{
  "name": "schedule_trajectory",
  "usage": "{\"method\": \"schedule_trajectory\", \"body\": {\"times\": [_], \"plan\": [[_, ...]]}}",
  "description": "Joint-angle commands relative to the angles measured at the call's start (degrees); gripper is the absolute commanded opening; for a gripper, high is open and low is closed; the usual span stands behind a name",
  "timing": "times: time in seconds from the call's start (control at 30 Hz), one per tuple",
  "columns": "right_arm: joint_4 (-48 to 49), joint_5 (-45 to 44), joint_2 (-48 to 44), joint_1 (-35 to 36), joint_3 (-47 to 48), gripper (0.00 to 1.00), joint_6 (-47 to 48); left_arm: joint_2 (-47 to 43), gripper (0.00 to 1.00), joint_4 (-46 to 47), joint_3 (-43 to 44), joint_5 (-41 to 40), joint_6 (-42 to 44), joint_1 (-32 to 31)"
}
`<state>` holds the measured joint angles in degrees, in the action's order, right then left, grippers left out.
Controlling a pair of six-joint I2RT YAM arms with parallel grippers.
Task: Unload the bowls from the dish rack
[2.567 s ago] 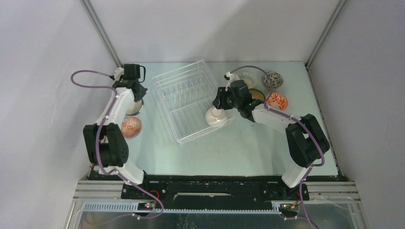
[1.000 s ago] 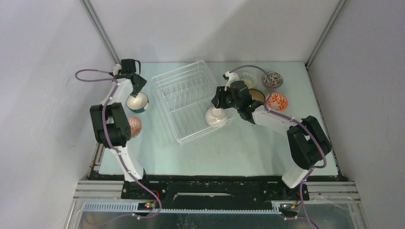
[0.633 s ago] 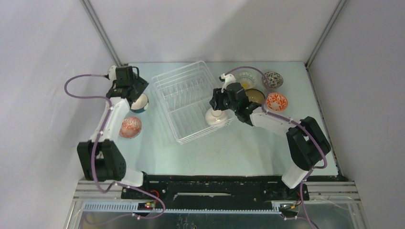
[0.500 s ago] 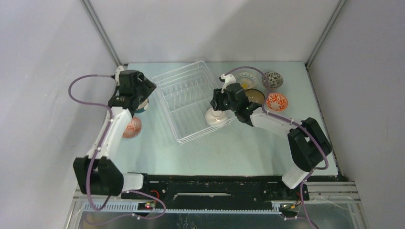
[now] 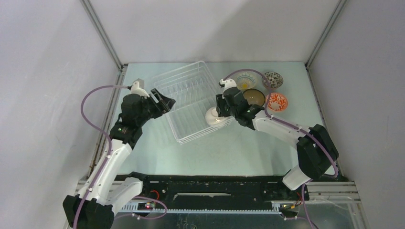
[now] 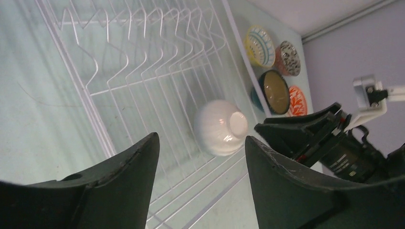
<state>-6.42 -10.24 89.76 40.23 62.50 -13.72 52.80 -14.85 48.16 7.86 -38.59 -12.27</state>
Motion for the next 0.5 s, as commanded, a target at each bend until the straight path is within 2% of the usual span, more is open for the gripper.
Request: {"method": "schedule_trajectory", "body": {"times": [0.0, 0.1, 0.33, 0.47], "plan": [[-5.1, -2.4, -0.6, 1.0, 1.9, 0.48, 0.7, -3.3, 0.72, 2.1, -4.1, 3.0, 3.5, -0.2], [-6.5, -3.4, 2.2, 2.0, 4.1, 0.42, 0.9, -4.4, 0.72, 1.9, -5.2, 4.3, 3.9, -0.2], [-7.5, -6.0, 7.9, 4.0, 8.6, 0.4, 1.5, -6.3, 0.73, -0.6, -7.6, 4.2, 4.8, -0.2], [-9.3, -7.4, 11.3, 5.0, 11.9, 0.35, 1.7, -6.4, 0.75, -1.0, -9.7, -0.9, 3.7, -0.2]]}}
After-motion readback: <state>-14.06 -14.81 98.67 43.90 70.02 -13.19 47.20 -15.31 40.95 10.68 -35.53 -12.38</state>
